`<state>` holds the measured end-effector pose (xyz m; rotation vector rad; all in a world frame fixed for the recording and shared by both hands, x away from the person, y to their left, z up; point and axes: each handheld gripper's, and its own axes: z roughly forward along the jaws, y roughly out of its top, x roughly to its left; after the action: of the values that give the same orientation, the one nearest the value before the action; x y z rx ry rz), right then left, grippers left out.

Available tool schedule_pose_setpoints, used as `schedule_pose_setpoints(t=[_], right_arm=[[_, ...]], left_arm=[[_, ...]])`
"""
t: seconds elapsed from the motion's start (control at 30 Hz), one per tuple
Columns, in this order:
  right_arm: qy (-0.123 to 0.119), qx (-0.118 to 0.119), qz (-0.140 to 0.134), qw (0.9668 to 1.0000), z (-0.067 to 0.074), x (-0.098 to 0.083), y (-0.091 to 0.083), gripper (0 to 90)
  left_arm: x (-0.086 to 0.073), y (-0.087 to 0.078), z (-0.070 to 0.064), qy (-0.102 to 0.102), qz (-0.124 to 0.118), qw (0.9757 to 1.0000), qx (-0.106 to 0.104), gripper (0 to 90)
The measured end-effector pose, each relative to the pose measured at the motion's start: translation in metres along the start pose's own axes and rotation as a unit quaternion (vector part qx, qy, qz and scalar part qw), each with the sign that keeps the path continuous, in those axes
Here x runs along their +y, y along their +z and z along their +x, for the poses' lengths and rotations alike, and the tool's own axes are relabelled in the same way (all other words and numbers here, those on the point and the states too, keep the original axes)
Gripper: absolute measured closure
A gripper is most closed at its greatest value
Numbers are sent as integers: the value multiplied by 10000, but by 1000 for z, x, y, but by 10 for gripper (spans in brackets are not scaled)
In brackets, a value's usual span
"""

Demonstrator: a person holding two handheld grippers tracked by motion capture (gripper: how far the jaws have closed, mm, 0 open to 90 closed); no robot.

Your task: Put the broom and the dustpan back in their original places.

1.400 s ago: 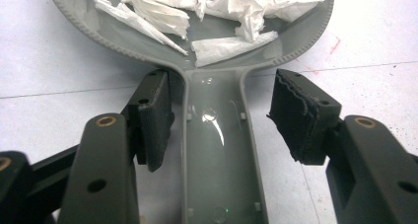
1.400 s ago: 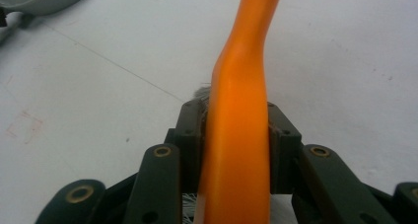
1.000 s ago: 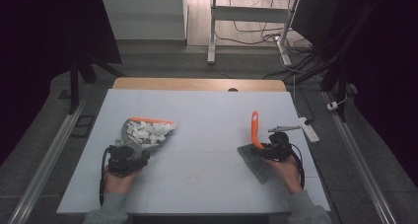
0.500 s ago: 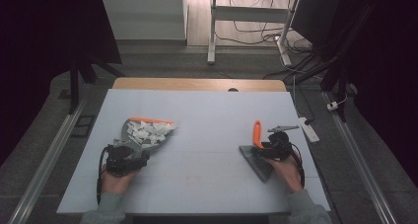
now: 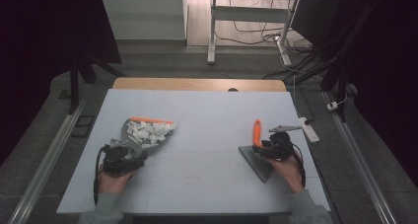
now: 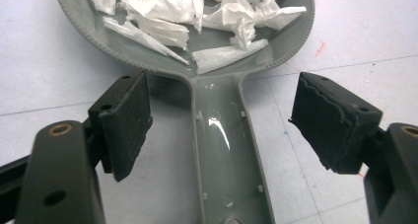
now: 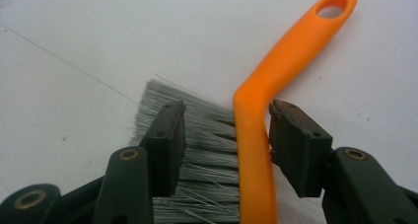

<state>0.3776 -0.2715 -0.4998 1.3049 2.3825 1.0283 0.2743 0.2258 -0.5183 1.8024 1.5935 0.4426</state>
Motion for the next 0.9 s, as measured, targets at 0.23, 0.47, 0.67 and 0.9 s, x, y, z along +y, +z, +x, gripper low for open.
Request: schedule_pose_setpoints(t=[0.23, 0.47, 0.67, 0.9], right_arm=[[-163, 71, -258, 9995, 3, -1, -11, 484], [-431, 326, -369, 9979, 7, -2, -20, 484], [-795, 610, -472, 9938, 19, -3, -23, 481], [-1146, 872, -530, 9882, 30, -5, -25, 474]], left_arm=[[2, -12, -1, 352, -125, 9993, -77, 290], [2, -16, -7, 830, -155, 9955, -422, 327], [2, -22, -12, 1253, -164, 9890, -765, 327], [0, -23, -18, 1660, -73, 9795, -1137, 325]])
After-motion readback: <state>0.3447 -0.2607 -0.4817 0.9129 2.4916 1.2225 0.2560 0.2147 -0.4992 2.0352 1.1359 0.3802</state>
